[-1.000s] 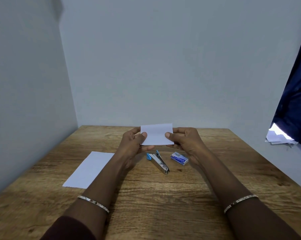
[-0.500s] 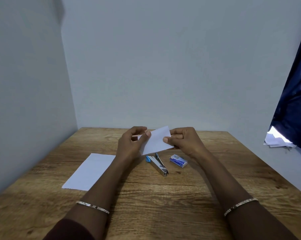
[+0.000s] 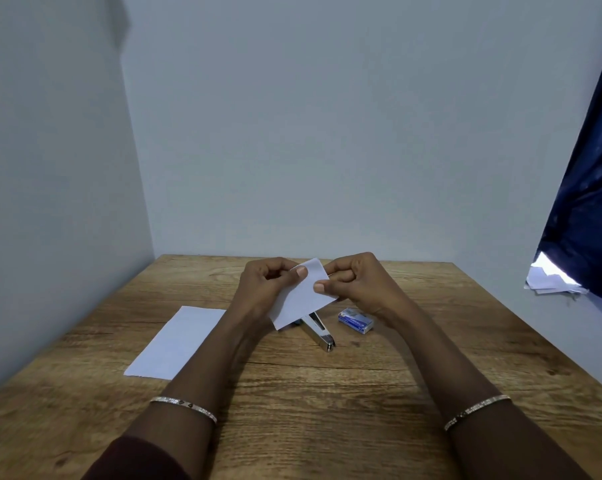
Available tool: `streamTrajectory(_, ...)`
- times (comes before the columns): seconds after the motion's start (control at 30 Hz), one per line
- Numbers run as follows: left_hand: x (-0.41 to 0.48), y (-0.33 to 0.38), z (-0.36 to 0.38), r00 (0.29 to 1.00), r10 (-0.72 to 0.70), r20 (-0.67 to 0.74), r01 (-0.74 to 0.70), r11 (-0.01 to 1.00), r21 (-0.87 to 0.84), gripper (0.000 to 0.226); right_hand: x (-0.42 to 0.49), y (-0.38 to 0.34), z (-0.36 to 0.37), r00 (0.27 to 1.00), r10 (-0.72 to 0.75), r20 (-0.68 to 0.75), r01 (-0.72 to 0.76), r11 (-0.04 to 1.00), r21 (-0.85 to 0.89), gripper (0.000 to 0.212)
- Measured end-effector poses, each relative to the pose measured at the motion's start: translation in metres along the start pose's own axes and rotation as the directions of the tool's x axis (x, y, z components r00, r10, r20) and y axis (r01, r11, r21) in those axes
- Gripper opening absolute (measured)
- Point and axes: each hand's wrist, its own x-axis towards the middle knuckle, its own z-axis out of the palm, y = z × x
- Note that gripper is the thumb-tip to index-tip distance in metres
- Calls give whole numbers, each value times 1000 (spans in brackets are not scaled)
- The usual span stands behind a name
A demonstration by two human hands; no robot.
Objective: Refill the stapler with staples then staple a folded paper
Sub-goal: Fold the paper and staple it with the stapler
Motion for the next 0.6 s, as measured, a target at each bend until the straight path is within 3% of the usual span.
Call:
streamTrajectory(0.3,-1,-1,-1,999,-13,30,14,1000,-19,24,-4,1,0,997,72,31,-74,992,97,27)
streamTrajectory(0.6,-2,-1,4,999,50,21,-52,997,63,28,1,0,29,968,35,-250,5,988,155,25)
